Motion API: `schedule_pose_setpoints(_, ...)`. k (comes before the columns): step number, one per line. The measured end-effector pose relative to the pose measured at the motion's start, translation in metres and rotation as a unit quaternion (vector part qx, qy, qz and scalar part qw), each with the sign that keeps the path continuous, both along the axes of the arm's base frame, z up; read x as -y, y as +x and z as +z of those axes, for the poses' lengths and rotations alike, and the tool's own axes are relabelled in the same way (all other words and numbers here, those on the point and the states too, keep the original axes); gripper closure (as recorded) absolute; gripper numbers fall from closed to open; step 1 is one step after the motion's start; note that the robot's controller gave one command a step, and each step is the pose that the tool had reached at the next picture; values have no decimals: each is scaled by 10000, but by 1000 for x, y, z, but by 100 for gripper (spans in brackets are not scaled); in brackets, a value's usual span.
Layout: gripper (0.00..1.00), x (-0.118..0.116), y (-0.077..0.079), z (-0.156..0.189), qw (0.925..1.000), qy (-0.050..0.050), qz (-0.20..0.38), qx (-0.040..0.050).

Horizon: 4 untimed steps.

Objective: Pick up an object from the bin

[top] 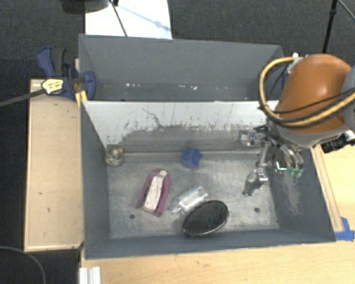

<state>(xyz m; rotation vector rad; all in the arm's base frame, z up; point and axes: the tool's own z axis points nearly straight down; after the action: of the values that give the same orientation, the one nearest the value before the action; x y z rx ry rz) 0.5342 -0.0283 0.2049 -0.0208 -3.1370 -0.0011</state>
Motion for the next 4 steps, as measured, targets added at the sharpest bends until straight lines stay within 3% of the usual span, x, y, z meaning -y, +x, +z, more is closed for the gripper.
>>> schedule_pose_setpoints(1,0,15,-34,-70,9969,-4,-782,0)
schedule_pose_setpoints(2,0,-47,-39,-135,9983,4,575,22)
schedule_pose_setpoints(3,0,-122,-50,-134,10000,14,-9,27)
schedule_pose_setpoints(4,0,-185,-46,-133,9985,1,-547,34)
